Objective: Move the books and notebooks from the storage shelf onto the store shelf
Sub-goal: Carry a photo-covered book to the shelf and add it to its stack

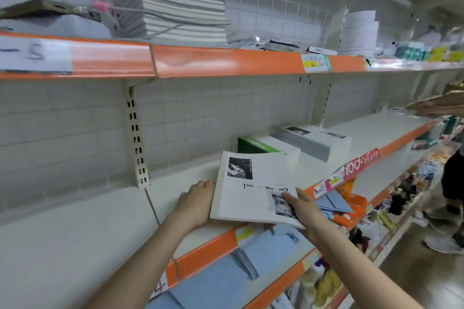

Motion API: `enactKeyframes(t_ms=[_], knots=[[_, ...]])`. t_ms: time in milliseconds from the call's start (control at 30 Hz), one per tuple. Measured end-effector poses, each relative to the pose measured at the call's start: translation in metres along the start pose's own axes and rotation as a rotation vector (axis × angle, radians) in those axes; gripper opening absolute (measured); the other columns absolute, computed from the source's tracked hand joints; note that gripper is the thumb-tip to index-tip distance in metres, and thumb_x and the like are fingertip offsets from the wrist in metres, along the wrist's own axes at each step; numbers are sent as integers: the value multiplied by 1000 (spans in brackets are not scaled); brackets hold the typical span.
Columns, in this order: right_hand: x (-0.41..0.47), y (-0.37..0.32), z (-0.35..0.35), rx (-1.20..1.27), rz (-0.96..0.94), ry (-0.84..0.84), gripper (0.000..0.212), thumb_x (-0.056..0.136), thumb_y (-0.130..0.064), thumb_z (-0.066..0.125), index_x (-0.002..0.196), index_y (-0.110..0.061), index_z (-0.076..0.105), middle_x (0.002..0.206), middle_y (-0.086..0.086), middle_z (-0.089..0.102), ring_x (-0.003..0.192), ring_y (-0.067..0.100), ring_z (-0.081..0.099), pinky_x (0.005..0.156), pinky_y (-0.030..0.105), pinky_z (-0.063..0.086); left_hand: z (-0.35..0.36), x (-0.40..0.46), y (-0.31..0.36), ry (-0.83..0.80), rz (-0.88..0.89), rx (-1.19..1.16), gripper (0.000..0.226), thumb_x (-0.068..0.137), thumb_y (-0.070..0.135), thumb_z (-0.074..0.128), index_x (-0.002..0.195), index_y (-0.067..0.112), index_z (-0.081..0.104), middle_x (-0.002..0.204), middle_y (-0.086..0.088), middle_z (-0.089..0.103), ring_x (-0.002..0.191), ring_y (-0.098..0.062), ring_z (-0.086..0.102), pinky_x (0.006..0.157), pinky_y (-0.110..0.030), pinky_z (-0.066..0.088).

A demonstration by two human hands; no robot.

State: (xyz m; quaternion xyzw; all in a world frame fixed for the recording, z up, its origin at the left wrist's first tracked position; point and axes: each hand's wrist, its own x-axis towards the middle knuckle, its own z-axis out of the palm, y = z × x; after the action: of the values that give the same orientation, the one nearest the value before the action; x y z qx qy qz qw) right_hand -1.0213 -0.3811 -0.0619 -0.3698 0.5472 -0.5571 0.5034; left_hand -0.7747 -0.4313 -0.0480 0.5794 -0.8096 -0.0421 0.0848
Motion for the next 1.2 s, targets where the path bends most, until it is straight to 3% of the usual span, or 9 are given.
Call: enactKeyframes(t_ms=[100, 233, 433, 567, 633, 733, 833, 1000, 1200], knots=[[40, -11, -14, -10, -10, -20, 13, 98, -8, 48, 109, -4, 54, 84, 13, 68, 52, 15, 66, 41, 23, 48, -3, 33, 13, 6, 7, -4, 42, 87, 18, 50, 127, 16, 40, 125, -7, 45, 121, -29, 43, 94, -43, 42], [86, -27, -24, 2, -13, -59, 14, 99, -9, 47, 107, -2, 56, 84, 14, 69, 56, 17, 67, 45, 25, 50, -6, 80, 20, 55, -14, -14, 43, 84, 12, 53, 125, 17, 41, 126, -5, 46, 122, -28, 44, 94, -42, 43], [143, -50, -36, 15, 14, -71, 45, 96, -17, 54, 135, 1, 41, 115, 21, 65, 83, 30, 69, 64, 35, 55, -13, 131, 31, 81, -45, 21, 35, 86, 5, 42, 120, 12, 43, 127, -8, 48, 121, -30, 45, 94, -42, 42], [164, -61, -43, 50, 15, -65, 50, 96, -13, 53, 141, 2, 34, 120, 22, 62, 69, 20, 70, 51, 27, 53, -15, 150, 37, 60, -67, 55, 33, 87, 7, 45, 119, 10, 41, 126, -9, 47, 119, -31, 46, 92, -40, 42], [174, -65, -48, 63, 25, -84, 45, 97, -10, 50, 138, 2, 36, 115, 22, 63, 62, 16, 70, 46, 24, 51, -14, 159, 40, 55, -78, 38, 34, 88, 11, 47, 122, 11, 41, 128, -9, 47, 120, -30, 46, 92, -39, 42], [185, -70, -59, 50, 34, -143, 21, 98, -8, 47, 116, 1, 53, 91, 16, 68, 55, 15, 68, 43, 23, 50, -15, 171, 49, 66, -95, 4, 37, 91, 20, 48, 126, 10, 41, 131, -9, 46, 123, -29, 44, 94, -37, 42], [202, -73, -73, 58, 39, -171, 12, 99, -8, 46, 100, -6, 57, 83, 12, 68, 52, 14, 67, 41, 21, 49, -15, 184, 63, 90, -114, -8, 42, 91, 25, 49, 131, 11, 40, 133, -9, 44, 126, -29, 42, 96, -39, 41], [240, -83, -101, 49, 75, -216, 12, 98, -12, 49, 106, -9, 58, 88, 12, 69, 56, 16, 68, 44, 24, 52, -12, 208, 98, 137, -115, 5, 40, 89, 15, 48, 128, 10, 41, 128, -10, 46, 121, -29, 43, 92, -36, 40], [291, -104, -148, -28, 27, -330, 16, 99, -13, 47, 107, -10, 60, 87, 11, 69, 55, 15, 67, 42, 22, 49, 4, 246, 145, 182, -198, 38, 43, 87, 18, 52, 129, 14, 42, 126, -8, 48, 120, -28, 46, 90, -35, 40]])
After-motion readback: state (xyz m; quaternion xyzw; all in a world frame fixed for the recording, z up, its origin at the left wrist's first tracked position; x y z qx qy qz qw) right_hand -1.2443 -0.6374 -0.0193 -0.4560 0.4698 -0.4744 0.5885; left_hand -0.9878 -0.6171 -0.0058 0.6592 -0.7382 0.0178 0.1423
